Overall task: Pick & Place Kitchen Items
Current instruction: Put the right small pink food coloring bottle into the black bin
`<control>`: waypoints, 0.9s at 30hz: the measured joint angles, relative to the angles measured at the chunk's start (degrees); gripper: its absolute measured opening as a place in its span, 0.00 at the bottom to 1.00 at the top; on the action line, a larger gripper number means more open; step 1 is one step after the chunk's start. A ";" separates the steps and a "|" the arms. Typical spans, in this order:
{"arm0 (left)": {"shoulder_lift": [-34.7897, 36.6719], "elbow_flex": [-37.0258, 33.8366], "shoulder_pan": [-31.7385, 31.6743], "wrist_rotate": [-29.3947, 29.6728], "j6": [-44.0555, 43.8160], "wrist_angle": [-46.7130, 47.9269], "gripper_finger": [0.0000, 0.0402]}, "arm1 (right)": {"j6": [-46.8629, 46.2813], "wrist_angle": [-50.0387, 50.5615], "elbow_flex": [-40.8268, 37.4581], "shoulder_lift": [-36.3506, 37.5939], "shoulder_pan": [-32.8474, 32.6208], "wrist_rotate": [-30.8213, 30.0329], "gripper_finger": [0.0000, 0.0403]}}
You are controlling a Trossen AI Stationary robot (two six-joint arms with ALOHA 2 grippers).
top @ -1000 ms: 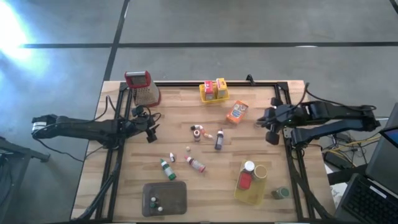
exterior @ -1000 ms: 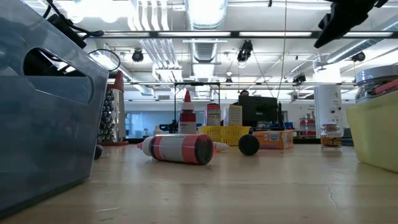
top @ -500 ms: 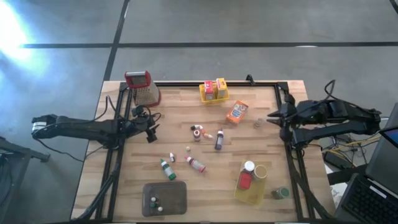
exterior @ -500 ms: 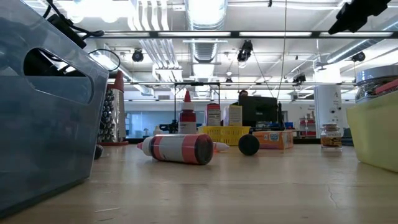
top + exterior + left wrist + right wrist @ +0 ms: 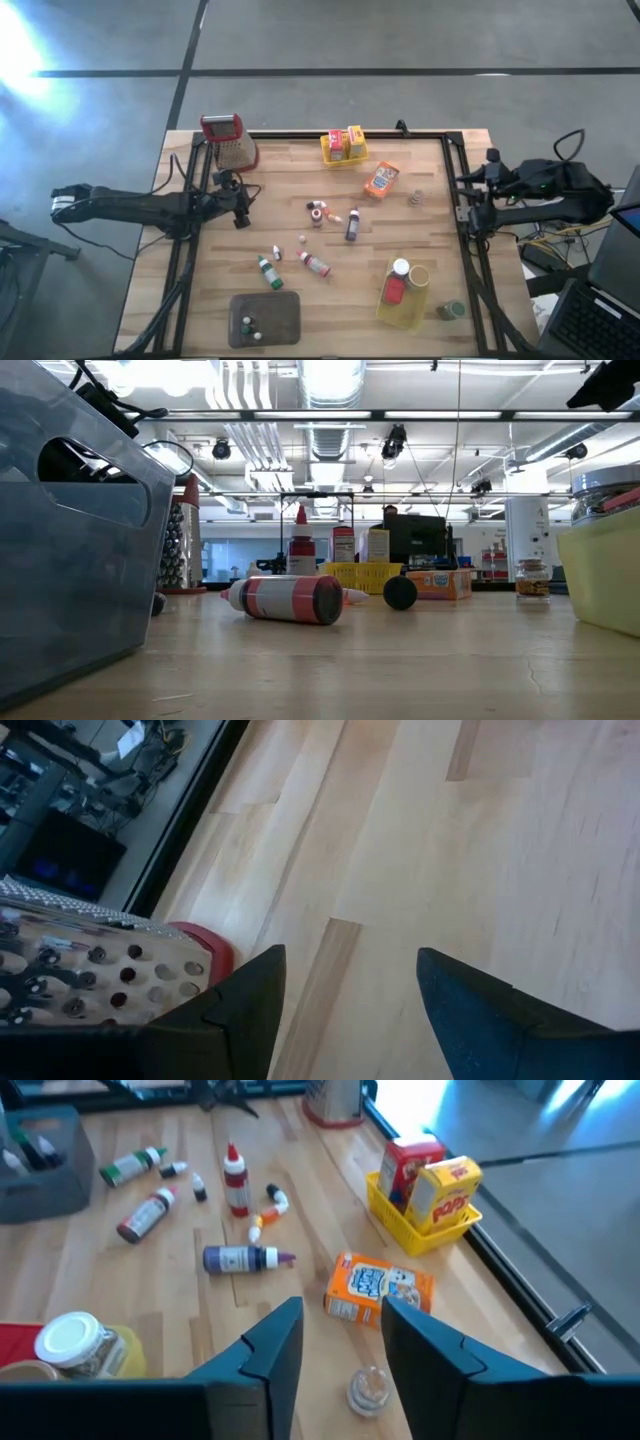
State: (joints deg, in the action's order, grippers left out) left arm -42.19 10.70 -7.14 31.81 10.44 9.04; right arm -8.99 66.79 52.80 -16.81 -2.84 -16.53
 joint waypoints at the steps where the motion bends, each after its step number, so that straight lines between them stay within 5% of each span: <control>1: 0.00 0.00 0.00 0.01 0.00 0.01 0.58 | -0.02 0.01 0.00 0.66 -0.01 0.00 0.35; 4: 0.00 0.00 0.00 -0.54 -3.32 0.00 0.58 | -0.01 0.00 0.00 2.35 0.00 0.00 0.37; 12: 0.00 0.00 0.00 -2.47 -36.45 -2.38 0.58 | 0.00 0.04 -0.02 4.83 -0.01 0.00 0.43; 21: 0.10 0.00 -0.31 1.58 -43.64 -3.48 0.58 | 0.00 0.02 -0.02 3.88 -0.01 0.00 0.48; 27: 0.11 0.00 -0.39 -2.09 -50.13 -4.79 0.58 | 0.00 0.04 -0.02 3.51 -0.01 0.01 0.51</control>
State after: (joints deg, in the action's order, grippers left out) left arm -42.09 10.70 -7.53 29.72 -39.69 4.25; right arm -8.99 66.83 52.77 -13.30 -2.85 -16.53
